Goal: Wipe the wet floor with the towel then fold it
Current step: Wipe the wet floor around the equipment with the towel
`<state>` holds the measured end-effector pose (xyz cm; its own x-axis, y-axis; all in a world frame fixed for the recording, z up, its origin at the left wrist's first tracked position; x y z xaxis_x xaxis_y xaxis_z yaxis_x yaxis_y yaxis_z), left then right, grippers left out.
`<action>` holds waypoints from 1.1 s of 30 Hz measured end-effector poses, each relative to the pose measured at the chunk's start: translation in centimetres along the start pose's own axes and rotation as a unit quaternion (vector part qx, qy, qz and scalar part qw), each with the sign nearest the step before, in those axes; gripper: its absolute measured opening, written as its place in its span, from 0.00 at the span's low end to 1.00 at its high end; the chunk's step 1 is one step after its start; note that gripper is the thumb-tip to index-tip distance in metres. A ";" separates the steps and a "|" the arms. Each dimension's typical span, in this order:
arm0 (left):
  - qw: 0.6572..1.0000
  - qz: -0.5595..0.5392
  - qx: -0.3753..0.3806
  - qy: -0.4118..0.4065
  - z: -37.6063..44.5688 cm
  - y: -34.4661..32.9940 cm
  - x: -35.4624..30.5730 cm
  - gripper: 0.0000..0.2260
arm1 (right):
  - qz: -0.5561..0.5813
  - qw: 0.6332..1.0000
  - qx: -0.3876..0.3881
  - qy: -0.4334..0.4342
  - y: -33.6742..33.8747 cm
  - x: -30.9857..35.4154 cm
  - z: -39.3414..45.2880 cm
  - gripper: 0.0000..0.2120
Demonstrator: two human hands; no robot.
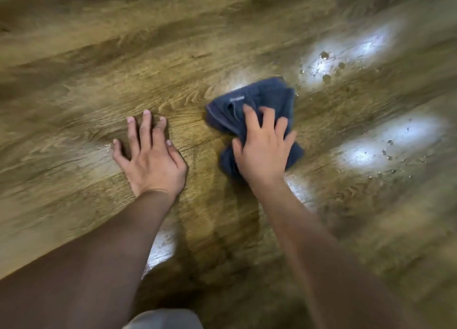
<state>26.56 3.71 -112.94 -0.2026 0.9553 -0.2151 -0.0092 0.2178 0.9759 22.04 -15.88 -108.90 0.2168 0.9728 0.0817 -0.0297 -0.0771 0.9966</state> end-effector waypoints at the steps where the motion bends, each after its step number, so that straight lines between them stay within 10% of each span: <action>1: 1.000 0.003 0.005 0.002 0.0 0.1 -0.1 0.22 | 0.013 1.000 0.007 0.000 0.1 0.5 -3.0 0.34; 9: 1.000 0.005 0.011 -0.005 0.1 0.1 -0.1 0.22 | 0.024 0.994 0.106 -0.002 -0.1 3.1 -22.2 0.37; 24: 1.000 0.012 -0.022 -0.014 0.2 -0.2 0.1 0.21 | -0.011 0.999 0.048 0.012 0.1 -1.8 0.8 0.29; 29: 1.000 -0.010 0.018 -0.001 -0.4 0.9 -0.3 0.23 | 0.032 0.997 0.052 -0.041 0.8 -1.3 -12.0 0.35; 33: 0.970 -0.102 0.065 -0.211 -3.7 1.0 -4.4 0.19 | 0.044 0.988 0.057 -0.138 0.9 -0.4 -26.3 0.37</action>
<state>23.79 -1.04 -110.84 0.2105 0.8802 -0.4253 0.1223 0.4079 0.9048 -3.77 -10.55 -108.38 0.4768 0.8658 0.1520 0.0461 -0.1973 0.9793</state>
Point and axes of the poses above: each hand's wrist, its own z-axis towards the middle knuckle, its own y-axis out of the back of the hand, x = y × z, the point moved 2 cm from there along z, towards the middle knuckle, and after that the axes turned 14 degrees about y, right-handed, at the moved point
